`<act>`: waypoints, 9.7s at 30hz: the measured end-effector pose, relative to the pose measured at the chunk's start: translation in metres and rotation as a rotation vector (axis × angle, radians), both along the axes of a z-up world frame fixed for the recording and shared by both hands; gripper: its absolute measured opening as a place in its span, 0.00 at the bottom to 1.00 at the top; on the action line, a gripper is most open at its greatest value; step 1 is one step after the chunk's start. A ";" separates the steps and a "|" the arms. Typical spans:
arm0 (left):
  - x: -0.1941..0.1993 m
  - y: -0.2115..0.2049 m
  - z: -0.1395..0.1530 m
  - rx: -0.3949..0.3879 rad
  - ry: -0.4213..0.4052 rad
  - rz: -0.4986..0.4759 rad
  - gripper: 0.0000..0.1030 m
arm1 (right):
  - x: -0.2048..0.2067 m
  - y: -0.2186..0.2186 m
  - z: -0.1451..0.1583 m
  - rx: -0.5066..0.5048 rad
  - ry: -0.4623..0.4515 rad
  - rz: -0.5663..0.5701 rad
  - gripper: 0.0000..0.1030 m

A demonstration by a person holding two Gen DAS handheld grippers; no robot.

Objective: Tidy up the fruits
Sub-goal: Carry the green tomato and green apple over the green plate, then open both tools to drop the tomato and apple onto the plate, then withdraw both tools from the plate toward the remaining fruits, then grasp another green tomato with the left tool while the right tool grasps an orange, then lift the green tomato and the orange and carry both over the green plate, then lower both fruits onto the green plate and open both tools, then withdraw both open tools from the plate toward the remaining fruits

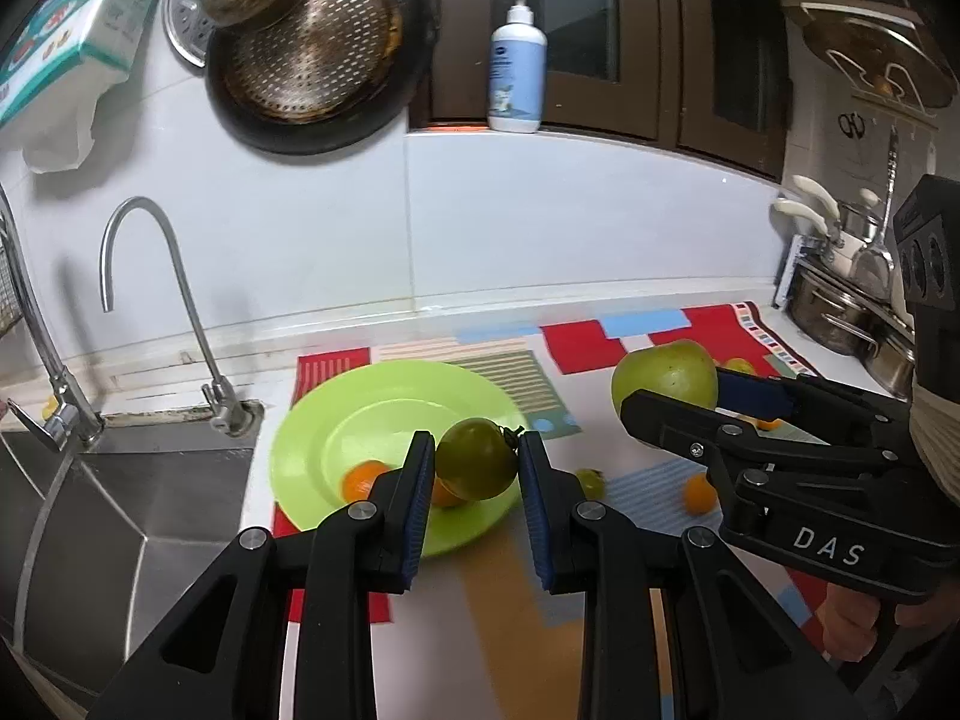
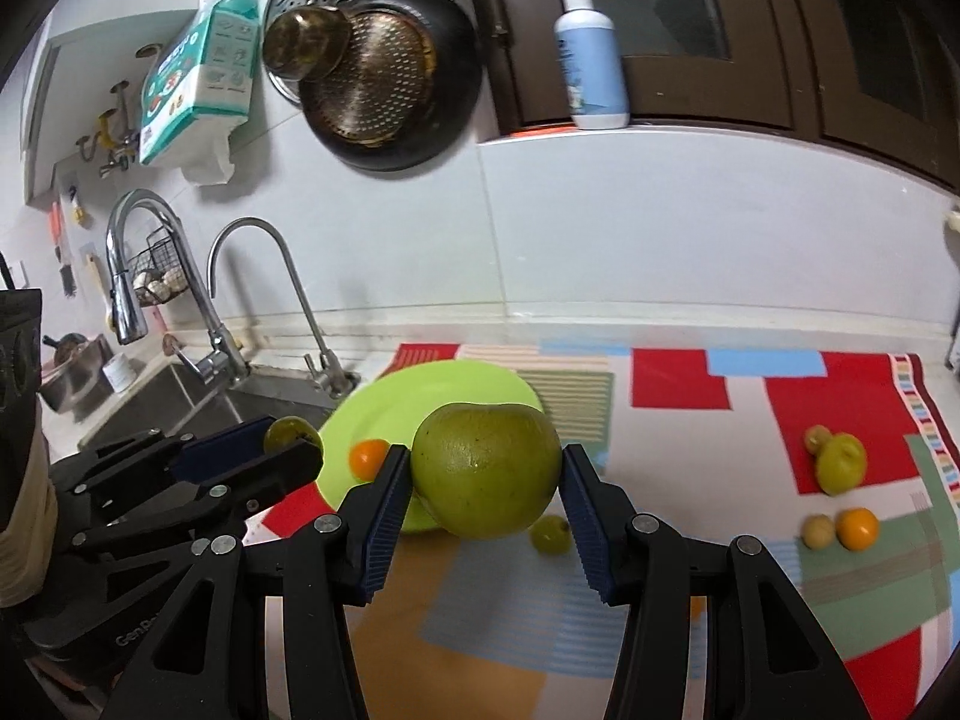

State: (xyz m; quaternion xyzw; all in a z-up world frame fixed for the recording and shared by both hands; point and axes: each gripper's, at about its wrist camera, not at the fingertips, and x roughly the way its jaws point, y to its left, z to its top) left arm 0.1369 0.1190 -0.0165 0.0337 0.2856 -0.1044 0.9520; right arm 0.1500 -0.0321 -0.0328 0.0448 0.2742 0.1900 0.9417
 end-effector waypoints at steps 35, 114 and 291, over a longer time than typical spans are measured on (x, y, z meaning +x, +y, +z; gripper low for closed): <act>0.130 0.072 -0.081 -0.012 0.191 0.049 0.38 | 0.141 0.086 -0.075 -0.036 0.240 0.034 0.50; 0.024 -0.070 -0.060 0.141 0.074 -0.233 0.86 | -0.022 -0.070 -0.055 -0.127 0.134 -0.308 0.76; -0.031 -0.121 0.010 0.041 -0.073 -0.034 0.93 | -0.067 -0.141 0.009 -0.110 -0.071 -0.331 0.76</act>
